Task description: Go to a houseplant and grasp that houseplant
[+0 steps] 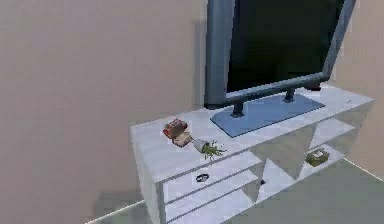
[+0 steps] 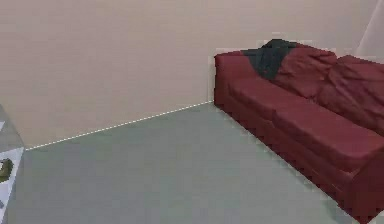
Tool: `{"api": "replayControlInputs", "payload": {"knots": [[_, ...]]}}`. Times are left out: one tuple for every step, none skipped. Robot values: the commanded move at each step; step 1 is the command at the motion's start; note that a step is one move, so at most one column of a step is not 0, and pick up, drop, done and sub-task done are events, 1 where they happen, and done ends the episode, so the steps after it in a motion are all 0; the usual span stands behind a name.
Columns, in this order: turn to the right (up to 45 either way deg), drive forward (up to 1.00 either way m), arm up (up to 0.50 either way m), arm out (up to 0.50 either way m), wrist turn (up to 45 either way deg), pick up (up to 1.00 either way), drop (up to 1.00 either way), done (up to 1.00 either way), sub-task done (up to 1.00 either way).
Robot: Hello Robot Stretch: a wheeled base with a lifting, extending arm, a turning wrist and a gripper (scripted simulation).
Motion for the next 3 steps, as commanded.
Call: {"api": "replayControlInputs", "payload": {"knots": [[-45.0, 0.0, 0.0, 0.0, 0.0, 0.0, 0.0, 0.0, 0.0], [-39.0, 0.0, 0.0, 0.0, 0.0, 0.0, 0.0, 0.0, 0.0], [45.0, 0.0, 0.0, 0.0, 0.0, 0.0, 0.0, 0.0, 0.0]]}}
